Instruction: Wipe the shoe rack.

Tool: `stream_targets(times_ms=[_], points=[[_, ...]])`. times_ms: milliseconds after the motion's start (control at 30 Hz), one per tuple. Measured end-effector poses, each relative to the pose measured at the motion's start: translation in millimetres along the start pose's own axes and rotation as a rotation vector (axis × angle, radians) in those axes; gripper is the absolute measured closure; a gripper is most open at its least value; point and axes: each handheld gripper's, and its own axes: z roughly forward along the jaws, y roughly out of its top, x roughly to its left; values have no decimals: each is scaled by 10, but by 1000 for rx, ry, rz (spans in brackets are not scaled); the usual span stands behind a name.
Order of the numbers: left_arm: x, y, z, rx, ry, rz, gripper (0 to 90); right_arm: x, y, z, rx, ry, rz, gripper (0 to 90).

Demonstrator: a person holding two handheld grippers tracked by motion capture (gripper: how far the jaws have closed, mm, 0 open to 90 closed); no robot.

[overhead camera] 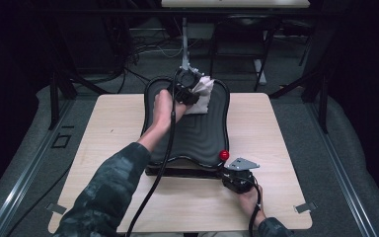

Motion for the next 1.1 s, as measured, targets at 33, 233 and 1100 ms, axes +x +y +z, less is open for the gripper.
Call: stream_targets(times_ms=[33,233,1100], points=[[0,0,0,0,0,0,777,-1,2,-3,5,-3,-4,740],[-169,-299,-255,-27,-58,58,782,3,3,5,-3,3,6,739],[-257,-2071,-796,4,-134,-78,778,10,7,17,12,-2,4,739]])
